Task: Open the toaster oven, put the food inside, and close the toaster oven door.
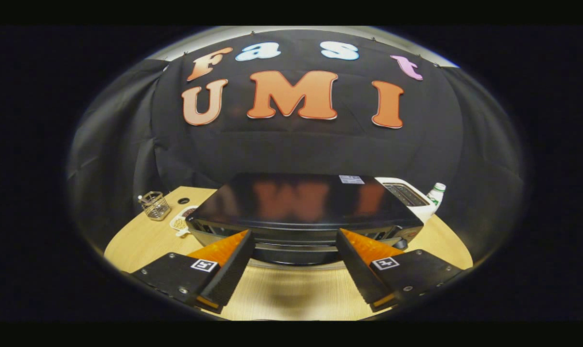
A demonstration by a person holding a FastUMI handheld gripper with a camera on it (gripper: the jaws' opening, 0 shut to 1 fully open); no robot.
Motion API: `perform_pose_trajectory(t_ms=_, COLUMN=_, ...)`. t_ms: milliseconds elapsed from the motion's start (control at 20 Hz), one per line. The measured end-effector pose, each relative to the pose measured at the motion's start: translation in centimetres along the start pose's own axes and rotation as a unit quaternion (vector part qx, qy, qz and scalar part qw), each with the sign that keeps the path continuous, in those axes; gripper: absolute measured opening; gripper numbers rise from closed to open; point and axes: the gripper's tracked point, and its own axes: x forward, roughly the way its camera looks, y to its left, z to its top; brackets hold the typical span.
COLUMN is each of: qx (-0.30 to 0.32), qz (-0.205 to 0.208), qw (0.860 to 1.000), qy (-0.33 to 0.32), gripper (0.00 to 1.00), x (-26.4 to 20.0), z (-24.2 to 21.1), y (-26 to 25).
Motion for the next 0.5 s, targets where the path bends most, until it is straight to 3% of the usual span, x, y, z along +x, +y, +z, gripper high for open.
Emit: perform_pose_trajectory(t_ms=500, qx=-0.018, qz=0.008, qw=0.996, qy=0.082, gripper=1.00, x=-5.2, z=-7.0, y=0.5)
